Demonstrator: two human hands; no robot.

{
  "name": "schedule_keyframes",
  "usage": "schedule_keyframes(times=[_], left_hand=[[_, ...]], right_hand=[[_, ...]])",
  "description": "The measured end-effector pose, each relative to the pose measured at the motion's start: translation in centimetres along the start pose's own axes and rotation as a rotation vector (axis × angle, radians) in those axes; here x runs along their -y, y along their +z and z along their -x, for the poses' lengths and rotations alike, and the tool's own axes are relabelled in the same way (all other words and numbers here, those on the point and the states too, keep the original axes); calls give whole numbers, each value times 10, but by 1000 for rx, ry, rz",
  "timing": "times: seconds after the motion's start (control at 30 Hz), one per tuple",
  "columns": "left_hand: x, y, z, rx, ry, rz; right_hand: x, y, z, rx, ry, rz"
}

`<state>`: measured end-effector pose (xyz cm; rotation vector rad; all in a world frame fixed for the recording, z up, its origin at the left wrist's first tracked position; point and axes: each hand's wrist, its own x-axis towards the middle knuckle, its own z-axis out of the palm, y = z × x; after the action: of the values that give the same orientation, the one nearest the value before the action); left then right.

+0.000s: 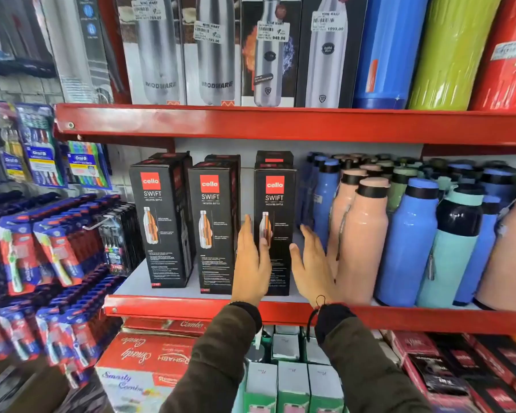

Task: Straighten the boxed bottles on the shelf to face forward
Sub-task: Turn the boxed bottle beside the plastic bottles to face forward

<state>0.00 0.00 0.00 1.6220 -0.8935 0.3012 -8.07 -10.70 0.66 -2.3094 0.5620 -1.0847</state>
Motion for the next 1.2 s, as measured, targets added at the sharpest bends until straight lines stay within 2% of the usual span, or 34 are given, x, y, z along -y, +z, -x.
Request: schedule_keyframes(times=[0.2,0.47,0.6,0.83,0.97,1.2], left_hand=[[10,11,-1,-26,-227,96],[13,10,-4,-50,-321,114],[15,8,-3,-78,-310,180],[8,7,2,-170,-356,504],[-5,5,6,-233,-331,559],[0,13,9,-259,-251,512]], right_hand=[[-12,9,1,110,159,-224],[-16,21,2,-36,160,-326],[-21,22,3,-41,169,-381],[-12,11,0,-14,166,-431],[-7,4,-3,-29,126,-399],[-6,2,-6,-38,95,-406]])
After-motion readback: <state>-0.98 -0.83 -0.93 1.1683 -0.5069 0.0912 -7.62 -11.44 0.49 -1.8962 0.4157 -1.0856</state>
